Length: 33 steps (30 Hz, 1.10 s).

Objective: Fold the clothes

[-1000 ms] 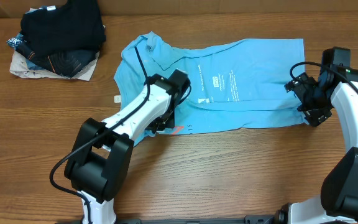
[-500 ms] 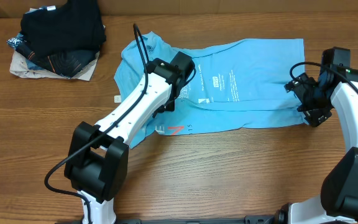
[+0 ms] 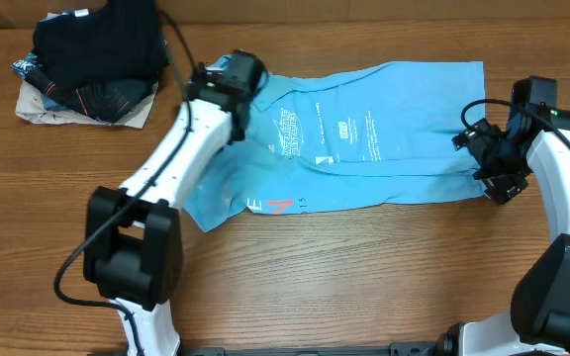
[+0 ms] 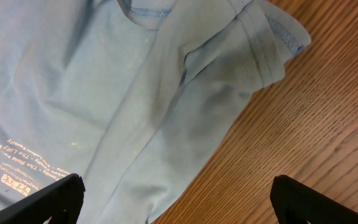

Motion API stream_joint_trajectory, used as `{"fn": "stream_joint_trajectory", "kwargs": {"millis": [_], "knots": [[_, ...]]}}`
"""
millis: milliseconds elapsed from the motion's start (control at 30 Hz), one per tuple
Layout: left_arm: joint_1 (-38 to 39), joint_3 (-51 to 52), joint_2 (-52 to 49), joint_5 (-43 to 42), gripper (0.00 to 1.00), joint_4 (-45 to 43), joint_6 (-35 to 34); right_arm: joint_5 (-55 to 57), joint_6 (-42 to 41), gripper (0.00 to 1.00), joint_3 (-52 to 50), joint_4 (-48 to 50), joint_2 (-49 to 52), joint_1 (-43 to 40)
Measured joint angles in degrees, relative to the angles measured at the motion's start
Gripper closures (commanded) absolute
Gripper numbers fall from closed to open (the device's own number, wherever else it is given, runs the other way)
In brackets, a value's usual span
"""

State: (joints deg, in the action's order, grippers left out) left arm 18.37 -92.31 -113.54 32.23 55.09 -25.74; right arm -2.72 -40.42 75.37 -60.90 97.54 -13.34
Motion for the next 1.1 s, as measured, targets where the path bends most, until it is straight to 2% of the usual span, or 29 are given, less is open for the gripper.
{"fn": "stream_joint_trajectory", "kwargs": {"millis": [200,367,433,467,600,733,800,900,1033,1100], "knots": [[-2.3,0.0,0.0,-0.3,0.0,7.3,0.4,0.0,0.0,0.0,-0.1,1.1,0.0,0.0],[-1.4,-0.1,0.0,-5.2,0.01,11.6,-0.3,0.0,0.0,0.0,-0.1,1.5,0.0,0.0],[-0.7,-0.1,0.0,-8.4,0.06,12.7,-0.5,0.0,0.2,0.14,-0.4,2.0,0.0,0.0],[-0.3,-0.1,0.0,-10.4,0.13,13.3,-0.7,0.0,0.7,0.2,-0.7,2.3,0.0,0.0],[1.8,0.0,0.0,-18.0,0.33,15.2,-1.3,0.0,2.4,0.59,-2.6,2.8,0.0,0.0],[3.2,1.0,0.0,-21.6,0.58,16.3,-2.8,0.2,3.9,0.87,-4.4,3.1,0.0,0.0],[3.3,2.3,0.0,-22.5,0.66,16.3,-3.7,0.1,4.2,0.94,-5.2,4.0,0.0,0.0],[2.5,4.5,0.0,-23.4,0.79,16.3,-5.2,0.2,4.5,0.96,-6.7,6.2,0.0,0.0],[0.7,7.1,0.0,-23.7,0.85,15.8,-6.2,0.1,4.5,0.96,-8.9,8.0,0.0,0.0],[-0.3,8.6,0.0,-23.7,0.85,15.2,-6.5,0.1,4.5,0.96,-9.9,8.9,0.0,0.0]]}}
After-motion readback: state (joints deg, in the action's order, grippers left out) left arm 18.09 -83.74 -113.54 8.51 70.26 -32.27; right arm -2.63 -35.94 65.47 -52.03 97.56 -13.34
